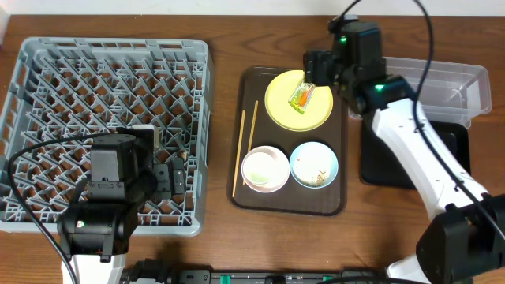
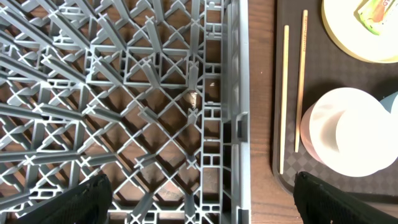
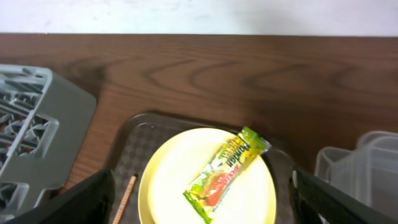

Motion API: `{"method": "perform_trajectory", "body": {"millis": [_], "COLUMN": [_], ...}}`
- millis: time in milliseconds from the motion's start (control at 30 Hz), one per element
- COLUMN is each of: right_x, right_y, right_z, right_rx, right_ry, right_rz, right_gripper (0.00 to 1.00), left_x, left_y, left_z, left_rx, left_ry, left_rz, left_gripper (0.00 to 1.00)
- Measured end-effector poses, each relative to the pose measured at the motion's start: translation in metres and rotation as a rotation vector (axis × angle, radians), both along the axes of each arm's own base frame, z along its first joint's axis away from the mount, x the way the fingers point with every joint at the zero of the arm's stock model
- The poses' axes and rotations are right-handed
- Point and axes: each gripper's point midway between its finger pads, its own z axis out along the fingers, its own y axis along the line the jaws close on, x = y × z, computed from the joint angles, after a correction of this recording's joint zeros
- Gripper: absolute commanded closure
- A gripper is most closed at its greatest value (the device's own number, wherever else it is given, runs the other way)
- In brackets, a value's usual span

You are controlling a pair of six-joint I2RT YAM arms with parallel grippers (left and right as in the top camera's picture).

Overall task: Sort waste into correct bins and load items into the dishwasher
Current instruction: 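Reach the right gripper to the plate and grasp the green Pandan wrapper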

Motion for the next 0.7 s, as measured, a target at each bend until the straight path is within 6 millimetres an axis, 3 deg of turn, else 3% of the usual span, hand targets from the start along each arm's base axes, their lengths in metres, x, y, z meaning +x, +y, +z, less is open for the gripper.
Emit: {"method": "perform_trajectory", "body": {"millis": [100, 233, 367, 500, 700], "right_x": [0.002, 0.008, 0.012, 0.011, 0.006], "right_y": [0.013, 0.023, 0.025, 0.021, 0.018], "right_z": [-0.015, -0.057, -0.1, -0.135, -0.152], "right_rx": [-0.024, -0.06, -0.087, -0.1, -0.05], "right_ry": [0.014, 0.075, 0.149, 0.215, 0.263], "right_rz": [0.011, 0.017, -0.008, -0.091, -0.24], "right_gripper": [0.11, 0.07, 0.01, 0.01, 0.05], "left_x": [0.0, 0.0, 0.0, 0.0, 0.0], "left_y": [0.0, 0.0, 0.0, 0.0, 0.0], "left_z": [0.0, 0.0, 0.0, 0.0, 0.0], "left_rx": [0.0, 0.0, 0.0, 0.0, 0.0], "left_ry": [0.0, 0.001, 0.001, 0.001, 0.001], "left_rz": [0.0, 0.0, 0.0, 0.0, 0.0], "left_gripper": [0.05, 0.05, 0.05, 0.05, 0.05]}}
